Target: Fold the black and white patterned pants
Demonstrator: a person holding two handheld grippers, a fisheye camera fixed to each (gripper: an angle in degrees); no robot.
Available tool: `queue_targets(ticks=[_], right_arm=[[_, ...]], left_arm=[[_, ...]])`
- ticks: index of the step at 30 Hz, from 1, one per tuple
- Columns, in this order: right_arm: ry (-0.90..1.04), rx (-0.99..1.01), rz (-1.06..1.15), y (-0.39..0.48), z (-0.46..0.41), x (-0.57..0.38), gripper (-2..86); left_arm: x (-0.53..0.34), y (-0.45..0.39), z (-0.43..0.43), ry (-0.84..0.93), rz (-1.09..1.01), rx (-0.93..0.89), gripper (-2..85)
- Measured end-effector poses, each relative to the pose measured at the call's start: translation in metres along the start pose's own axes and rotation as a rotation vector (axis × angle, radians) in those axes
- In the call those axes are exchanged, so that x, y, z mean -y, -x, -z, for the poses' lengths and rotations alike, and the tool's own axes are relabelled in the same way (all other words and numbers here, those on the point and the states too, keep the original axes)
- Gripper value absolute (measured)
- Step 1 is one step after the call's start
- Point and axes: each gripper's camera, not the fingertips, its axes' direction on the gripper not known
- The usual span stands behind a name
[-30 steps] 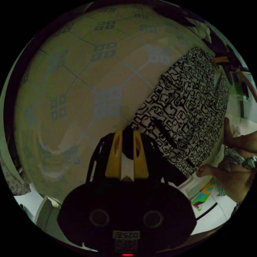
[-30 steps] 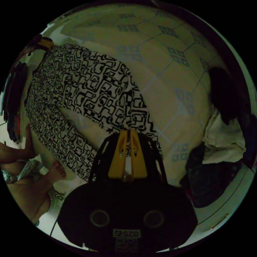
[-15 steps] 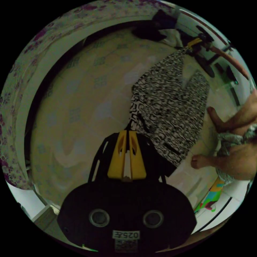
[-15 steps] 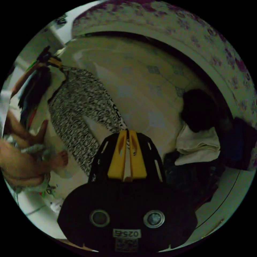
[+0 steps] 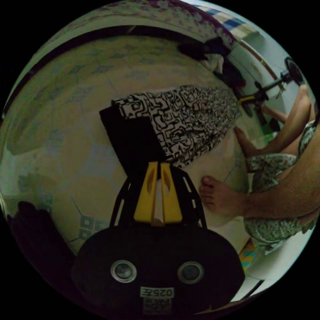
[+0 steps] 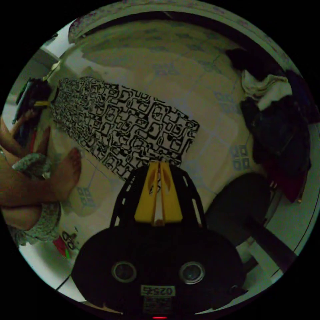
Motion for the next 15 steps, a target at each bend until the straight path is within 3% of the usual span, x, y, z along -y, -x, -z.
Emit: queue_targets(ticks=[5, 9, 15], right_arm=[[-0.098, 0.013, -0.014, -0.018, 0.058, -0.001, -1.0], [-0.134, 0.003, 0.025, -0.013, 0.09, -0.009, -1.0], [0.074, 0.097, 0.05, -0.033, -0.018, -0.023, -0.9]], left_arm=[[-0.014, 0.014, 0.056, -0.102, -0.043, -0.026, -0.9], [-0.022, 0.011, 0.083, -0.018, -0.187, 0.038, -0.9], [-0.057, 0.044, 0.029, 0.183, -0.175, 0.01, -0.7]])
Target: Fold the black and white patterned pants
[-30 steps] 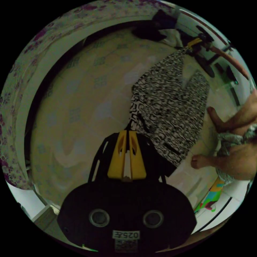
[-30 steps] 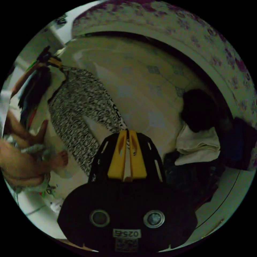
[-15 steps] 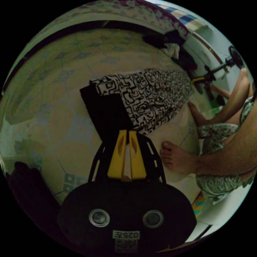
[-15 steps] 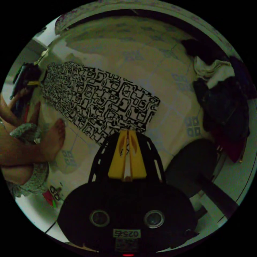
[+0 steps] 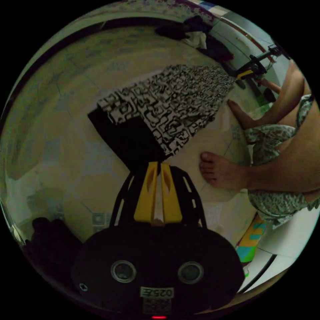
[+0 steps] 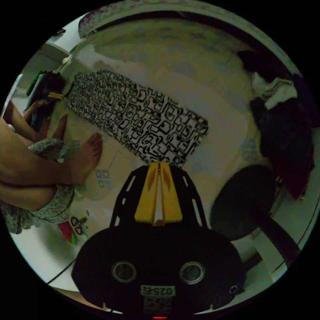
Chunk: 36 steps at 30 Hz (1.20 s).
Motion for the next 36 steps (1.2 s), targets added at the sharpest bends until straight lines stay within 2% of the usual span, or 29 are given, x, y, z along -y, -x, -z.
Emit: queue_targets(ticks=[5, 7, 10, 12, 15, 17, 19, 21, 23, 25, 27, 30, 33, 36], right_arm=[[0.042, 0.097, -0.098, -0.042, -0.056, -0.007, -0.1], [0.05, 0.135, -0.133, -0.057, -0.057, -0.011, 1.4], [0.035, 0.119, -0.17, -0.076, -0.041, -0.019, 7.4], [-0.12, 0.277, -0.183, -0.085, -0.007, -0.012, 9.8], [-0.362, 0.504, -0.041, -0.074, 0.026, 0.043, 12.8], [-0.371, 0.541, 0.093, -0.058, 0.022, 0.103, 15.3], [-0.327, 0.594, 0.247, -0.037, 0.003, 0.174, 16.8], [-0.201, 0.674, 0.425, -0.003, -0.03, 0.264, 17.5], [-0.085, 0.633, 0.541, 0.024, -0.051, 0.32, 17.5], [0.026, 0.56, 0.636, 0.045, -0.07, 0.363, 16.8], [0.216, 0.517, 0.719, 0.059, -0.101, 0.405, 16.2], [0.448, 0.591, 0.746, 0.063, -0.143, 0.433, 13.2], [0.518, 0.649, 0.732, 0.061, -0.171, 0.446, 5.2], [0.492, 0.651, 0.657, 0.04, -0.186, 0.453, 1.4]], left_arm=[[-0.041, 0.029, 0.008, -0.106, 0.12, -0.123, 1.2], [-0.058, 0.037, 0.015, -0.079, 0.174, -0.137, 2.2], [-0.098, 0.053, 0.026, -0.061, 0.401, -0.148, 3.8], [-0.137, 0.061, 0.043, -0.304, 0.669, -0.342, 6.0], [-0.144, 0.044, 0.038, -0.59, 0.866, -0.6, 10.7], [-0.126, 0.034, 0.016, -0.511, 0.929, -0.706, 12.5], [-0.11, 0.031, -0.005, -0.373, 0.976, -0.715, 13.4], [-0.105, 0.031, -0.028, -0.376, 1.067, -0.845, 13.7], [-0.1, 0.03, -0.041, -0.365, 1.069, -0.93, 13.5], [-0.094, 0.027, -0.045, -0.321, 1.027, -0.896, 13.1], [-0.09, 0.025, -0.046, -0.328, 0.971, -0.902, 12.7], [-0.09, 0.029, -0.043, -0.351, 0.945, -0.897, 10.6], [-0.091, 0.042, -0.045, -0.367, 0.966, -0.889, 5.1], [-0.091, 0.054, -0.042, -0.33, 0.967, -0.856, 1.2]])
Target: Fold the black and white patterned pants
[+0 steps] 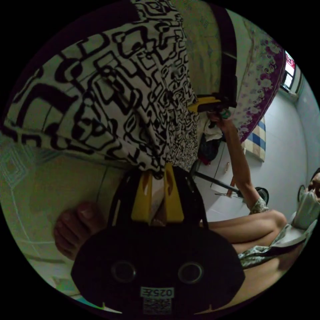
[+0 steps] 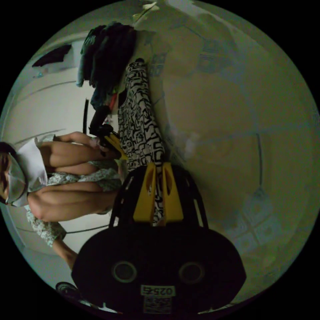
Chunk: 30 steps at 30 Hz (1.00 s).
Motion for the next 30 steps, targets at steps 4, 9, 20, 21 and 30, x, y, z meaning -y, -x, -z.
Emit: queue_targets(ticks=[4, 9, 20, 21, 30], right_arm=[[-0.258, 0.039, -0.11, -0.037, 0.031, -0.047, 0.4], [-0.592, 0.093, -0.301, -0.089, 0.065, -0.125, 1.6], [-0.551, 0.2, -0.284, -0.123, 0.055, -0.169, 9.2], [-0.535, 0.177, -0.282, -0.123, 0.058, -0.165, 9.6], [-0.386, 0.175, -0.197, -0.136, 0.065, -0.131, 11.9]], left_arm=[[0.028, -0.007, 0.025, -0.005, -0.068, 0.049, 0.0], [0.117, -0.037, 0.052, -0.082, -0.19, 0.069, 1.9], [0.096, -0.046, 0.024, -0.257, -0.218, -0.124, 11.3], [0.097, -0.041, 0.028, -0.27, -0.169, -0.14, 11.0], [0.104, -0.067, 0.024, -0.329, -0.199, -0.064, 12.2]])
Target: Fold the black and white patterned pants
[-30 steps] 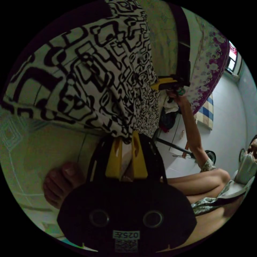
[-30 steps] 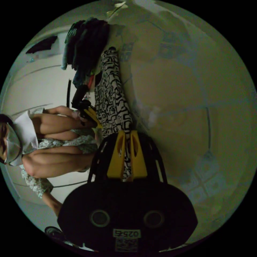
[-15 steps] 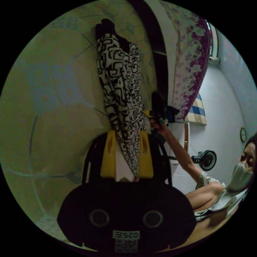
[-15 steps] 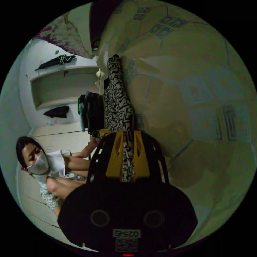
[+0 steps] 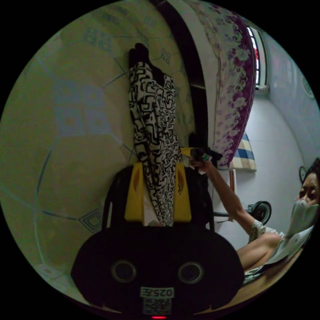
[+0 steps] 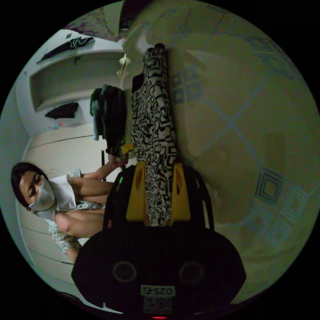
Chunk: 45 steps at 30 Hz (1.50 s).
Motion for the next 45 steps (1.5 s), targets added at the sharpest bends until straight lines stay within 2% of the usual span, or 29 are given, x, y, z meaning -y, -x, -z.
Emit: queue_targets(ticks=[4, 8, 13, 16, 19, 25, 28, 30, 34, 39, 42, 45], right_arm=[[0.01, -0.007, 0.023, -0.007, -0.003, -0.019, 12.4], [-0.039, 0.113, -0.031, -0.038, -0.009, -0.047, 11.1], [-0.027, 0.132, -0.02, -0.045, -0.022, -0.053, 10.4], [0.011, 0.065, -0.008, -0.045, -0.027, -0.059, 8.2], [0.006, 0.043, -0.032, -0.056, -0.03, -0.071, 3.8], [-0.075, 0.182, -0.016, -0.064, -0.03, -0.106, 0.8], [-0.188, 0.265, 0.09, -0.041, -0.015, -0.128, 0.1], [-0.332, 0.277, 0.201, -0.007, 0.014, -0.143, -0.2], [-0.46, 0.252, 0.301, 0.046, 0.067, -0.14, -0.3], [-0.61, 0.01, 0.461, 0.161, 0.155, -0.143, -0.3], [-0.716, -0.021, 0.583, 0.223, 0.183, -0.172, -0.3], [-0.717, -0.028, 0.624, 0.252, 0.178, -0.201, -0.2]], left_arm=[[-0.015, -0.004, -0.027, 0.088, 0.064, -0.076, 10.7], [-0.033, -0.014, -0.051, -0.001, 0.02, -0.129, 8.8], [-0.021, -0.029, -0.078, 0.087, 0.031, -0.107, 5.9], [-0.014, -0.025, -0.083, 0.114, 0.095, -0.111, 1.3], [-0.014, -0.03, -0.092, 0.112, 0.06, -0.122, -0.2], [-0.009, -0.034, -0.11, 0.153, 0.06, -0.217, -0.8], [-0.002, -0.054, -0.103, 0.116, -0.006, -0.279, -0.8], [0.02, -0.091, -0.084, 0.063, -0.125, -0.314, -0.9], [0.083, -0.17, -0.058, 0.04, -0.342, -0.266, -0.8], [0.17, -0.31, -0.039, 0.051, -0.571, -0.082, -0.7], [0.177, -0.374, -0.027, -0.003, -0.688, -0.104, -0.6], [0.162, -0.409, -0.027, -0.009, -0.792, -0.085, -0.6]])
